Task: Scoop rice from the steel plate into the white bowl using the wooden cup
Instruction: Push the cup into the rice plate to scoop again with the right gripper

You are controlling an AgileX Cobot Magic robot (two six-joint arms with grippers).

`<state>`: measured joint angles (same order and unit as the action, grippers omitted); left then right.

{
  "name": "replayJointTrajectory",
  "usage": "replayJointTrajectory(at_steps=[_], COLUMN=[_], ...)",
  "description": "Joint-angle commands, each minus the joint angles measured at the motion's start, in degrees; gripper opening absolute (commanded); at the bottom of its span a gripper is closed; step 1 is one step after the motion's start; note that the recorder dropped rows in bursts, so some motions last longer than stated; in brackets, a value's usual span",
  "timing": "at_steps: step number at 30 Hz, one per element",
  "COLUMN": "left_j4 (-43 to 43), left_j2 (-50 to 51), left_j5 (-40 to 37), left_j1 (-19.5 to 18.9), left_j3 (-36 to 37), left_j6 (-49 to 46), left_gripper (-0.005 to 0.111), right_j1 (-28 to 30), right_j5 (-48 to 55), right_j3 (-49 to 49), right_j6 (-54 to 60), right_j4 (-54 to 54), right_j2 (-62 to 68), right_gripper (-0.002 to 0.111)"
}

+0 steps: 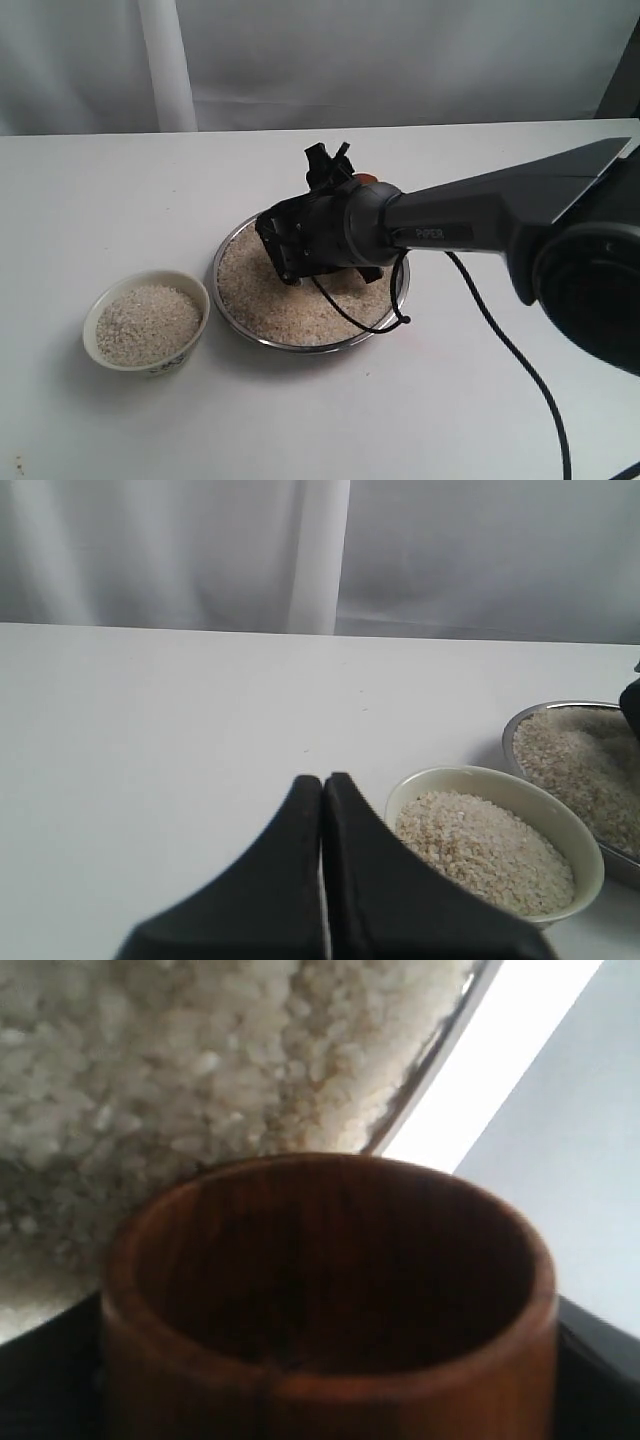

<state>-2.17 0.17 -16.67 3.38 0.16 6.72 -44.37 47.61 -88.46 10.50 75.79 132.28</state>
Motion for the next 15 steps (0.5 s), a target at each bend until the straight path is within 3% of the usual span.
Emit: replayJointTrajectory(at_steps=[1, 15], left_j4=[0.27, 0.27], left_j2=[-0.17, -0.17], left_j5=[0.32, 0.32], left_j1=[0.24, 0.24], left_j3=[-0.16, -0.16], left_j6=[0.21, 0.36], left_gripper=[0.000, 0.000], right_j1=[0.47, -1.03], right_j5=[1.08, -1.47], right_j3=[0.01, 0.01], right_j6=[0.43, 0.00], right_j4=[1.12, -3.00], right_j2=[0.27, 1.31], right_gripper=[0.000, 0.000])
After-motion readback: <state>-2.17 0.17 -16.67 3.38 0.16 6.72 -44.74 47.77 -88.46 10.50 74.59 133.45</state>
